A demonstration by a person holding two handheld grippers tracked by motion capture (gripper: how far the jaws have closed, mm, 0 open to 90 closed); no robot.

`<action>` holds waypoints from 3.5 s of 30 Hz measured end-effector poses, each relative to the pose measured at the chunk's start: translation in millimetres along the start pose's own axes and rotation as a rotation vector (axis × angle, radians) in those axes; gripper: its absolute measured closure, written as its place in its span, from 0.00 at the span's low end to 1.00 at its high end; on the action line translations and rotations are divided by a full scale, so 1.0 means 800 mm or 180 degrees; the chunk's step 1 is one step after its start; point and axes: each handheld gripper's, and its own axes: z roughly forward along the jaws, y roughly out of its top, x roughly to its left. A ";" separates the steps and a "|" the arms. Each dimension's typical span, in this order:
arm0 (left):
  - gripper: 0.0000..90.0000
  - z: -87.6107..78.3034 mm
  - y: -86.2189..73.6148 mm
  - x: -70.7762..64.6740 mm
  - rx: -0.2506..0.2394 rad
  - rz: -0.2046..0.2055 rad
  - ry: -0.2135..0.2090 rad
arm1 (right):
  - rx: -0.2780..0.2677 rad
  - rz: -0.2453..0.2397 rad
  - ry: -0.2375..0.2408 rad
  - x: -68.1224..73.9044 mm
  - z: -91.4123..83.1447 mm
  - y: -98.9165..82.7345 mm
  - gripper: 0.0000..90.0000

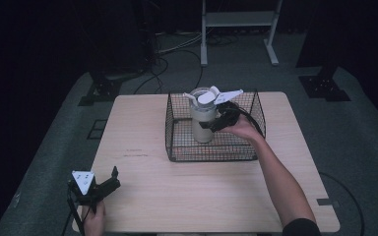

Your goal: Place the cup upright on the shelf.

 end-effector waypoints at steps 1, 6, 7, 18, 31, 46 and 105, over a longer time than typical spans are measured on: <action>0.00 0.000 0.000 0.000 0.0005 0.0002 0.0004 | 0.0014 0.0007 0.0000 0.000 -0.001 0.000 0.08; 0.00 -0.001 0.000 0.000 0.0010 0.0003 0.0001 | 0.0065 0.0038 -0.0039 0.002 -0.005 0.002 0.08; 0.00 -0.001 0.000 0.000 0.0008 0.0002 0.0003 | 0.0071 0.0042 -0.0053 0.003 -0.006 0.002 0.08; 0.00 -0.001 0.000 -0.004 -0.0006 0.0020 -0.0007 | 0.0090 0.0078 -0.0202 0.010 -0.026 0.003 0.08; 0.00 -0.003 0.000 -0.005 -0.0012 0.0030 -0.0014 | 0.0115 0.0445 -0.0426 0.023 -0.060 0.006 0.15; 0.00 -0.004 0.000 -0.006 -0.0011 0.0033 -0.0033 | 0.0020 0.0541 -0.0336 0.044 -0.105 0.005 0.15; 0.00 0.000 -0.001 -0.015 0.0033 0.0175 -0.0086 | -0.0131 0.0574 -0.0213 0.091 -0.203 -0.085 0.15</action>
